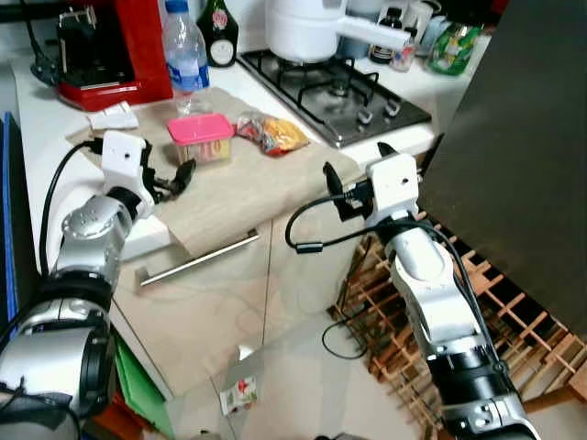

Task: Restocking fridge

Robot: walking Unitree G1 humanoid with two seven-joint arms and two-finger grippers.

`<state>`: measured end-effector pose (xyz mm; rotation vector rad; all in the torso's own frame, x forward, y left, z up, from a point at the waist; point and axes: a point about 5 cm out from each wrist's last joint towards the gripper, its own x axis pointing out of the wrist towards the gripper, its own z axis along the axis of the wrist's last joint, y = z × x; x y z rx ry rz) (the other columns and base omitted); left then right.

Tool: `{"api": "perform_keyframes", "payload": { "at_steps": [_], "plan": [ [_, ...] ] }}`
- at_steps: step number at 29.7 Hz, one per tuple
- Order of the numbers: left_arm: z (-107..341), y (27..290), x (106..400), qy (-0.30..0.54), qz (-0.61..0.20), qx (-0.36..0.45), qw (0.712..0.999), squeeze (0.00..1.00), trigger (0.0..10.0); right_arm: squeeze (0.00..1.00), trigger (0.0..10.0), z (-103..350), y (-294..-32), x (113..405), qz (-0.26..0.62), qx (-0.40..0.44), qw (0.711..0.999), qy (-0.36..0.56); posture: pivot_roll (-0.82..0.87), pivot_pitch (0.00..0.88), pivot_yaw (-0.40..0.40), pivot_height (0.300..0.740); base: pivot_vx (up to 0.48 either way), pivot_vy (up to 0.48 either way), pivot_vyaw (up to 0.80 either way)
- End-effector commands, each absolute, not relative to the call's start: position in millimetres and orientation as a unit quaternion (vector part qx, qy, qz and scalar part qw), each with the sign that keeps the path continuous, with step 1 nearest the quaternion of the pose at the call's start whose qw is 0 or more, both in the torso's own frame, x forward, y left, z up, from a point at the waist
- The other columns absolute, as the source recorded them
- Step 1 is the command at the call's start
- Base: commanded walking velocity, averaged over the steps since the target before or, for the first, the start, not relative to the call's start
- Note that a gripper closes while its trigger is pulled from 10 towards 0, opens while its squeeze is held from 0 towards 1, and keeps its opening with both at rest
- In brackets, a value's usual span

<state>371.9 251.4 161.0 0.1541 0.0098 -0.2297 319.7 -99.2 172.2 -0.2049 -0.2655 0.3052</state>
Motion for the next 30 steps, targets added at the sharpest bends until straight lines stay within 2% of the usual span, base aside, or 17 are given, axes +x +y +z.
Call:
{"api": "perform_keyframes", "payload": {
  "at_steps": [1,7,12,25,28,30],
  "plan": [
    [156.8,244.8,374.0,0.018,-0.123,0.075,0.989,0.00,10.0,0.00,10.0,178.9,-101.6,318.2,0.151,-0.107,0.973,-0.141,-0.06,0.000,-0.068,0.740,0.000,0.000,0.00],
    [157.8,227.1,378.9,0.011,-0.166,0.050,0.985,0.00,10.0,0.00,10.0,179.6,-103.8,317.2,0.148,-0.111,0.972,-0.142,-0.07,0.000,-0.061,0.740,0.000,0.000,0.00],
    [155.6,207.7,376.9,-0.004,-0.234,0.034,0.972,0.00,10.0,0.00,10.0,179.7,-99.9,318.8,0.151,-0.108,0.972,-0.142,-0.05,0.000,-0.058,0.740,0.000,0.000,0.00],
    [170.5,203.8,362.2,-0.061,-0.318,0.047,0.945,0.00,10.0,0.00,10.0,180.3,-100.1,322.5,0.145,-0.105,0.973,-0.145,-0.03,0.000,-0.042,0.740,0.000,0.000,0.00],
    [179.1,208.5,354.1,-0.074,-0.335,0.047,0.938,0.00,10.0,0.00,10.0,180.1,-98.7,324.4,0.147,-0.104,0.973,-0.145,-0.02,0.000,-0.044,0.740,0.000,0.000,0.00],
    [184.2,218.6,354.2,-0.080,-0.310,0.041,0.947,0.00,10.0,0.00,10.0,180.0,-96.8,325.3,0.149,-0.102,0.973,-0.146,0.00,0.000,-0.048,0.740,0.000,0.000,0.00]
  ]
}}
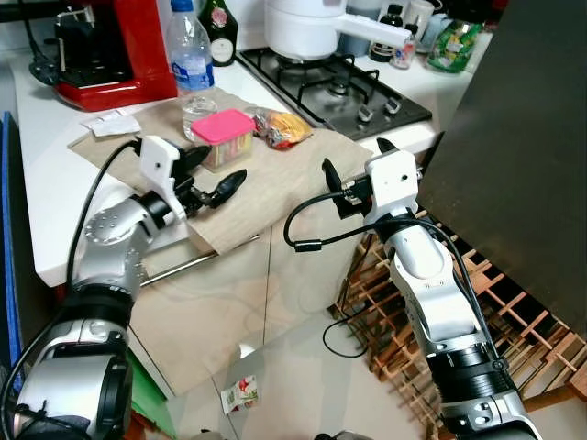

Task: Restocking fridge

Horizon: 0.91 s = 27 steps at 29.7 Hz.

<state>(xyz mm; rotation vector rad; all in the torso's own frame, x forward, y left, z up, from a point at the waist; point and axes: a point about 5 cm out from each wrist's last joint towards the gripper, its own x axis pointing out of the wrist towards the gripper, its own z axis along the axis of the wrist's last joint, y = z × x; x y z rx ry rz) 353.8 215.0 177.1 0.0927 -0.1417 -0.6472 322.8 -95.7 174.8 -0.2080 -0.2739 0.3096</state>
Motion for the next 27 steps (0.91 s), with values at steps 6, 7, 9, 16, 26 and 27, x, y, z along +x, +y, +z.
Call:
{"api": "perform_keyframes", "payload": {
  "at_steps": [6,7,9,16,26,27],
  "plan": [
    [186.8,250.1,365.3,-0.065,-0.183,0.032,0.980,0.00,10.0,0.00,10.0,180.8,-92.1,326.2,0.155,-0.098,0.972,-0.149,0.00,0.000,-0.051,0.740,0.000,0.000,0.00],
    [187.1,253.1,366.0,-0.061,-0.170,0.036,0.983,0.00,10.0,0.00,10.0,180.8,-91.6,326.4,0.156,-0.098,0.971,-0.150,0.00,0.000,-0.051,0.740,0.000,0.000,0.00],
    [185.9,260.2,369.1,-0.040,-0.134,0.044,0.989,0.00,10.0,0.00,10.0,180.9,-91.3,326.0,0.156,-0.098,0.971,-0.151,0.00,0.000,-0.047,0.740,0.000,0.000,0.00],
    [170.0,262.4,377.9,0.026,-0.048,0.050,0.997,0.00,10.0,0.00,10.0,180.7,-94.2,325.4,0.150,-0.099,0.972,-0.150,-0.02,0.000,-0.044,0.740,0.000,0.000,0.00],
    [162.0,250.2,385.2,0.050,0.018,0.098,0.994,0.00,10.0,0.00,10.0,180.2,-96.6,324.5,0.142,-0.101,0.973,-0.149,-0.04,0.000,-0.036,0.740,0.000,0.000,0.00],
    [161.9,246.6,386.1,0.047,0.015,0.097,0.994,0.00,10.0,0.00,10.0,180.2,-96.5,324.4,0.142,-0.101,0.973,-0.149,-0.04,0.000,-0.036,0.740,0.000,0.000,0.00]
  ]
}}
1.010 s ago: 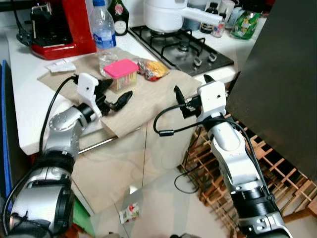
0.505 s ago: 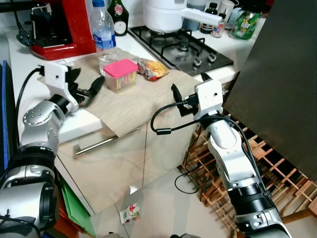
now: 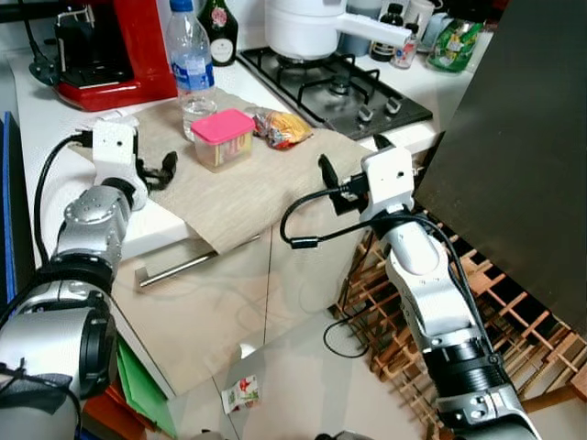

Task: Restocking fridge

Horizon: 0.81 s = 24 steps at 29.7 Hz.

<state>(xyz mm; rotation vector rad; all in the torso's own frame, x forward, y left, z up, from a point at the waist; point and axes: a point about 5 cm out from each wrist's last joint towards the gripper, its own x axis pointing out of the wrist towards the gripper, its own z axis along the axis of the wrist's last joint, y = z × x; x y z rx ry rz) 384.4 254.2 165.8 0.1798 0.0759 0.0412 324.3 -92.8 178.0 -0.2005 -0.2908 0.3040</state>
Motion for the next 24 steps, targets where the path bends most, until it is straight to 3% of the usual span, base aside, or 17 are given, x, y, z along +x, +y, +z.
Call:
{"api": "perform_keyframes", "payload": {
  "at_steps": [1,2,13,20,24],
  "plan": [
    [161.8,242.1,387.2,0.043,0.009,0.093,0.995,0.00,10.0,0.00,10.0,180.2,-96.5,324.5,0.142,-0.101,0.973,-0.149,-0.04,0.000,-0.036,0.740,0.000,0.000,0.00],
    [161.8,229.2,389.6,0.034,-0.016,0.087,0.996,0.00,10.0,0.00,10.0,180.2,-96.5,324.4,0.142,-0.101,0.973,-0.149,-0.04,0.000,-0.036,0.740,0.000,0.000,0.00],
    [155.1,188.4,386.2,-0.007,-0.132,0.072,0.989,0.00,10.0,0.00,10.0,179.9,-98.8,323.9,0.133,-0.099,0.975,-0.149,-0.05,0.000,-0.016,0.740,0.000,0.000,0.00],
    [150.4,198.0,363.5,-0.023,-0.219,0.099,0.970,0.00,10.0,0.00,10.0,179.4,-99.6,324.3,0.133,-0.099,0.975,-0.149,-0.03,0.000,-0.021,0.740,0.000,0.000,0.00],
    [154.2,210.0,354.8,-0.025,-0.208,0.107,0.972,0.00,10.0,0.00,10.0,178.4,-98.2,324.8,0.136,-0.098,0.975,-0.147,-0.01,0.000,-0.028,0.740,0.000,0.000,0.00]
  ]
}}
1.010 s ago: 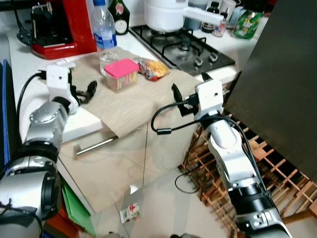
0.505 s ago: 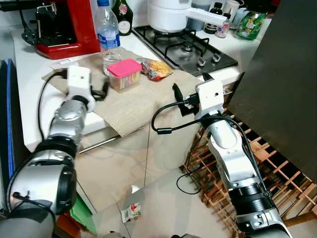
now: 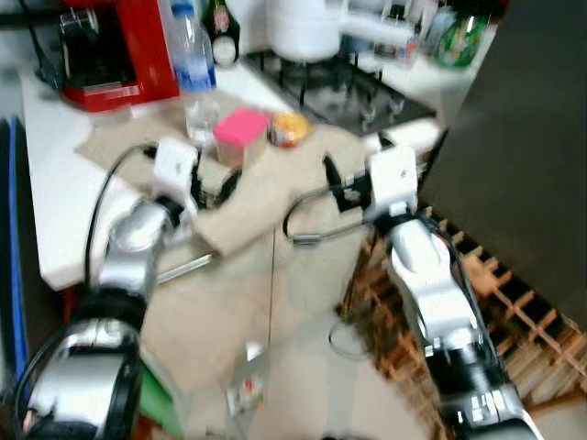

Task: Restocking fridge

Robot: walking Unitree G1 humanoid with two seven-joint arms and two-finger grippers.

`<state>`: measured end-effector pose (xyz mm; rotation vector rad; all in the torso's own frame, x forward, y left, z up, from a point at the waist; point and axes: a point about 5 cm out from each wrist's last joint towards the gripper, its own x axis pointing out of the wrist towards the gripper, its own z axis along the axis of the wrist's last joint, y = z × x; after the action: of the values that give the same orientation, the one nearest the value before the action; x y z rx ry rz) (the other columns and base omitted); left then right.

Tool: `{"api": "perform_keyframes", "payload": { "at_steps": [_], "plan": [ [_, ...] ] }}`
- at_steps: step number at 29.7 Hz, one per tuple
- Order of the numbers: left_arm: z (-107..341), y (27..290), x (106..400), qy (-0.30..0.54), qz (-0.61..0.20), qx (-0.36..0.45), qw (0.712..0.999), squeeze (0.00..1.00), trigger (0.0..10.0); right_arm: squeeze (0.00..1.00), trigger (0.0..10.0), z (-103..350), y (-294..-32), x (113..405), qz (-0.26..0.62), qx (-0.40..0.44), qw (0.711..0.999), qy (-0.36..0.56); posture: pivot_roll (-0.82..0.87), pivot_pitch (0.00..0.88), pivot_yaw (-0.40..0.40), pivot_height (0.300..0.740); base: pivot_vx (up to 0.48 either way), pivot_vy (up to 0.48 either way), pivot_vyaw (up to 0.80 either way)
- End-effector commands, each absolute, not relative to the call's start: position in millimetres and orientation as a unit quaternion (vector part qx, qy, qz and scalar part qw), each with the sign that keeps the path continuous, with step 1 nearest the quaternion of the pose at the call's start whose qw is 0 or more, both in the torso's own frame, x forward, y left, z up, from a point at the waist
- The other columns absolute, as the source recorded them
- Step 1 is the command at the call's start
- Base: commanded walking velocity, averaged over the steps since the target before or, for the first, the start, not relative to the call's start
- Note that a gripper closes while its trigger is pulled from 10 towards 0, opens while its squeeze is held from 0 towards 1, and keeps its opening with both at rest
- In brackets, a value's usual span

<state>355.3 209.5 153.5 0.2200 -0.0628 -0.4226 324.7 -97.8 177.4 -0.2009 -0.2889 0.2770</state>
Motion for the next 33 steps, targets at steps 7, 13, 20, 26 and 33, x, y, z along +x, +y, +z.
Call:
{"api": "perform_keyframes", "payload": {
  "at_steps": [7,13,20,26,33],
  "plan": [
    [147.7,197.3,349.6,-0.020,-0.057,0.035,0.998,0.00,10.0,0.00,10.0,179.1,-88.9,326.7,0.149,-0.091,0.973,-0.149,0.01,0.000,-0.044,0.740,0.000,0.000,0.00],
    [140.5,147.3,350.4,-0.006,-0.113,-0.018,0.993,0.00,10.0,0.00,10.0,180.7,-85.3,325.9,0.155,-0.092,0.972,-0.152,-0.01,0.000,-0.030,0.740,0.000,0.000,0.00],
    [148.0,136.0,354.0,0.003,-0.125,-0.032,0.992,0.00,10.0,0.00,10.0,180.0,-91.2,323.7,0.139,-0.091,0.974,-0.155,-0.04,0.000,-0.004,0.740,0.000,0.000,0.00],
    [153.1,137.0,354.3,-0.004,-0.124,-0.018,0.992,0.00,10.0,0.00,10.0,179.0,-89.7,322.8,0.137,-0.089,0.974,-0.154,-0.03,0.000,0.002,0.740,0.000,0.000,0.00],
    [157.7,132.8,362.5,-0.016,-0.110,0.018,0.994,0.00,10.0,0.00,10.0,177.9,-88.0,321.1,0.136,-0.086,0.975,-0.154,-0.05,0.000,0.017,0.740,0.000,0.000,0.00]
  ]
}}
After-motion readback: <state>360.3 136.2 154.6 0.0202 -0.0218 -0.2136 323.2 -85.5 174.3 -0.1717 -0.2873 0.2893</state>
